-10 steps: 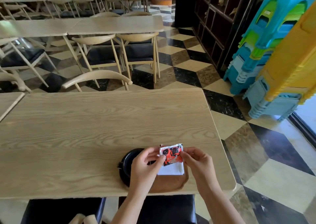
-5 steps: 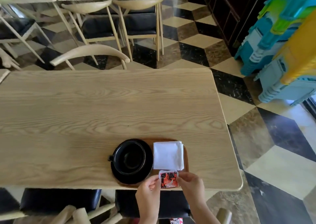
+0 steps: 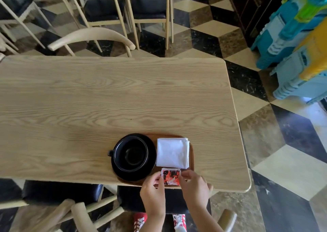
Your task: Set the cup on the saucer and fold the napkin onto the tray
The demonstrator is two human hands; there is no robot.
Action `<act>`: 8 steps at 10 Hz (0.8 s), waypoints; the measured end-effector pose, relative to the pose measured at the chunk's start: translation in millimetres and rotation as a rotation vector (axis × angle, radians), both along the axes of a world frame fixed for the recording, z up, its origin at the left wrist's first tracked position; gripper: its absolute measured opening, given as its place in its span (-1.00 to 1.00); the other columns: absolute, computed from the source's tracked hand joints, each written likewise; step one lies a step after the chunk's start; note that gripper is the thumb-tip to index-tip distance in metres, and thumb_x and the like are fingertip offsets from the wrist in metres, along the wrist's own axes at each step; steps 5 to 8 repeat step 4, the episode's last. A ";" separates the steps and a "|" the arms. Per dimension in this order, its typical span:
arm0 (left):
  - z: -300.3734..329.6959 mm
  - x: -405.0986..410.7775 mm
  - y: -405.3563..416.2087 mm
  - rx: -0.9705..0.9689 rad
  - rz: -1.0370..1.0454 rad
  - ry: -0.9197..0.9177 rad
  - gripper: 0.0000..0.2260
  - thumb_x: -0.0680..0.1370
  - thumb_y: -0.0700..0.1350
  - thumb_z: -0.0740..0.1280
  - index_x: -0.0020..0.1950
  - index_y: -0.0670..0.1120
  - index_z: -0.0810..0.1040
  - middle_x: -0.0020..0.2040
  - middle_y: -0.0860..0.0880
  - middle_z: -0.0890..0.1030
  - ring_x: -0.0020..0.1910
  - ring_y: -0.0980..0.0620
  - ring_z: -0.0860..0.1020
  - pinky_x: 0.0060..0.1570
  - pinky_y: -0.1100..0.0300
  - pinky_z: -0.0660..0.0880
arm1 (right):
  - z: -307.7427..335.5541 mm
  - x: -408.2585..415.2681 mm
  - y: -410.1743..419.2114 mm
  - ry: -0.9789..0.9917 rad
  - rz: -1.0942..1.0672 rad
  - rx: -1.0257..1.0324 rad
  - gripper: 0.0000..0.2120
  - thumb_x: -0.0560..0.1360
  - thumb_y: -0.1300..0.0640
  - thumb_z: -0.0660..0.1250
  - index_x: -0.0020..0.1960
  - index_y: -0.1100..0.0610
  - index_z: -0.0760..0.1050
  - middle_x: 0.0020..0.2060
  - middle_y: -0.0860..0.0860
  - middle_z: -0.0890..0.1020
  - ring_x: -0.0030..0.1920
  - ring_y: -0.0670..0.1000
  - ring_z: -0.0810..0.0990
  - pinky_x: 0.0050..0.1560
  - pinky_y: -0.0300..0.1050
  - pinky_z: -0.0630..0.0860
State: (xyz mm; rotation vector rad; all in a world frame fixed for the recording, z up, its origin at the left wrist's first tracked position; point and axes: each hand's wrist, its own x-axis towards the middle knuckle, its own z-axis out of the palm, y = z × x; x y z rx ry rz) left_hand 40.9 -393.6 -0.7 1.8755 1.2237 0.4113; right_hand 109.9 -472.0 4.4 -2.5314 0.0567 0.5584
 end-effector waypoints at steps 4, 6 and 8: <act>11.1 -9.6 1.8 0.006 -0.119 -0.031 -0.85 0.45 -0.27 0.40 0.01 -0.17 0.61 -0.14 -0.01 0.63 -0.18 0.06 0.59 -0.12 0.17 0.56 | 14.5 -3.6 -10.5 -0.087 0.080 0.044 -0.89 0.46 -0.07 0.31 -0.07 -0.10 0.57 -0.16 -0.21 0.64 -0.09 -0.14 0.54 -0.04 -0.12 0.20; 11.1 -9.6 1.8 0.006 -0.119 -0.031 -0.85 0.45 -0.27 0.40 0.01 -0.17 0.61 -0.14 -0.01 0.63 -0.18 0.06 0.59 -0.12 0.17 0.56 | 14.5 -3.6 -10.5 -0.087 0.080 0.044 -0.89 0.46 -0.07 0.31 -0.07 -0.10 0.57 -0.16 -0.21 0.64 -0.09 -0.14 0.54 -0.04 -0.12 0.20; 11.1 -9.6 1.8 0.006 -0.119 -0.031 -0.85 0.45 -0.27 0.40 0.01 -0.17 0.61 -0.14 -0.01 0.63 -0.18 0.06 0.59 -0.12 0.17 0.56 | 14.5 -3.6 -10.5 -0.087 0.080 0.044 -0.89 0.46 -0.07 0.31 -0.07 -0.10 0.57 -0.16 -0.21 0.64 -0.09 -0.14 0.54 -0.04 -0.12 0.20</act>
